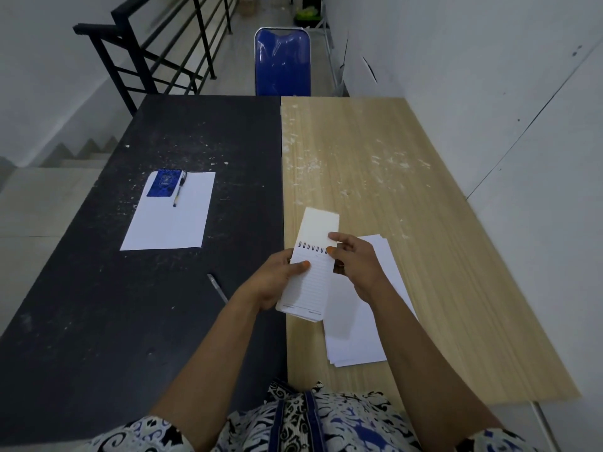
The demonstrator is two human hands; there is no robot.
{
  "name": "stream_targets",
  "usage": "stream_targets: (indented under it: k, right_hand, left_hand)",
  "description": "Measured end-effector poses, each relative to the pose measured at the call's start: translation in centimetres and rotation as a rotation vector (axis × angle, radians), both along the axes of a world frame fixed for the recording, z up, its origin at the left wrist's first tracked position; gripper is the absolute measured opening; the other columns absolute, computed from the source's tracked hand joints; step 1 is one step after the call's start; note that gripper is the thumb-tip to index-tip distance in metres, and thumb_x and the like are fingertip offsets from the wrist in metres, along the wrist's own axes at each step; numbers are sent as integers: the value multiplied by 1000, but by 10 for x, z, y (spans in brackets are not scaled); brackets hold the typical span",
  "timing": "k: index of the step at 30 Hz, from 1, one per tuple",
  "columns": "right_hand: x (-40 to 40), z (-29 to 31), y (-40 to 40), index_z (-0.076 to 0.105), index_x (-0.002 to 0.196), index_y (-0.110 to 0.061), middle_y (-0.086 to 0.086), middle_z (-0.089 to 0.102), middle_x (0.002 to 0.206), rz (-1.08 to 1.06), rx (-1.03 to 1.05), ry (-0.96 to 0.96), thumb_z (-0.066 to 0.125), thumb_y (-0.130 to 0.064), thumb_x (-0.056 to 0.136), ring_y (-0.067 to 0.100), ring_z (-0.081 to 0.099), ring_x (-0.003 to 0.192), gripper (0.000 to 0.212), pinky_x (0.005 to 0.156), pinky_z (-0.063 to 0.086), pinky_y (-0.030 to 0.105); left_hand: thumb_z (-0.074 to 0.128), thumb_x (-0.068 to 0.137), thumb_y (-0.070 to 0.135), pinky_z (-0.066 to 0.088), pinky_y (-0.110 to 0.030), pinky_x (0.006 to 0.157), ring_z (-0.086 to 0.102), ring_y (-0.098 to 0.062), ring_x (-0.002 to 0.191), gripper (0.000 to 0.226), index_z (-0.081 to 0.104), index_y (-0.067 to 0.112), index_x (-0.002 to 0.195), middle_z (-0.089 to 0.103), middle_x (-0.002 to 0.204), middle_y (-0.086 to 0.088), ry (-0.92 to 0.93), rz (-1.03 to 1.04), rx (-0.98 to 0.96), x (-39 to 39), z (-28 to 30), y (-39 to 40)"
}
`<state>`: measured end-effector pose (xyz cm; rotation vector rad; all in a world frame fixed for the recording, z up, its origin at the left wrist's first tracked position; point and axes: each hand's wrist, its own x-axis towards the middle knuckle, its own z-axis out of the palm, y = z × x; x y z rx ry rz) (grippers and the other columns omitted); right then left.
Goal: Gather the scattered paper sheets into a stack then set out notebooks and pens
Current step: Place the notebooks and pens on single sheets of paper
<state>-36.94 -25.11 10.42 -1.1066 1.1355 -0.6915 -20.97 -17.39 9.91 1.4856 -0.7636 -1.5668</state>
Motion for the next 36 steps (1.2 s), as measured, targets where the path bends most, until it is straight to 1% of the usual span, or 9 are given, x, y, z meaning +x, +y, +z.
stream_targets:
  k: [4,12,14,19,24,26,29,33,36]
  right_hand:
    - [-6,-4,-3,63,115,-13,16,64,103,-54,29,17,60,-3,91,27,65,93,26,72,56,33]
    - [-23,-15,-3,62,115,-16,13,66,107,-75,56,14,60,-10,93,24,66,89,23,77,57,34]
    - [-29,-20,-2,62,115,-19,8,68,108,-68,93,32,61,-18,93,22,67,84,22,81,54,35]
    - [-55,-39,5,63,115,-19,3,68,107,-108,157,111,63,-24,92,19,67,85,24,82,52,33]
    - [-99,-81,9,63,108,-17,5,64,112,-224,110,502,72,-24,83,16,62,87,27,82,51,34]
    - [-114,-97,9,59,113,-16,11,57,121,-257,113,665,76,-29,79,26,60,102,40,87,50,39]
    - [-120,-104,11,43,133,-18,13,39,134,-228,96,918,78,-41,76,34,39,124,71,94,41,43]
    - [-129,-113,16,25,145,-19,13,28,142,-137,109,1090,78,-57,68,37,28,130,101,103,31,51]
    - [-137,-123,20,32,141,-19,13,32,137,-80,71,1169,77,-60,66,35,31,125,96,99,33,49]
  left_hand:
    - [57,95,14,54,-34,78,67,-24,99,25,60,17,120,69,114,-7,-16,-3,-7,-9,0,-2]
    - [59,95,11,57,-41,87,67,-23,102,67,29,43,145,66,122,-1,-147,13,-122,-26,-11,-11]
    - [57,95,11,57,-36,83,67,-20,101,73,20,44,149,64,123,1,-187,6,-125,-30,-15,-13]
    - [56,95,5,54,-36,89,62,-21,107,53,45,32,140,56,132,-5,-256,53,-120,-39,-26,-19]
    - [57,92,3,50,-34,94,57,-20,115,49,52,27,135,53,135,-2,-287,105,-131,-52,-34,-32]
    - [57,92,2,49,-33,95,55,-19,116,48,52,25,134,54,133,0,-298,112,-146,-57,-34,-39]
    - [58,91,3,48,-37,99,55,-16,118,47,54,26,132,56,130,4,-292,135,-145,-61,-34,-44]
    - [59,91,4,48,-35,98,55,-16,119,48,54,26,133,57,130,3,-282,139,-124,-72,-37,-45]
    - [59,91,3,48,-27,91,55,-14,117,48,54,25,133,57,129,4,-279,127,-121,-78,-38,-42]
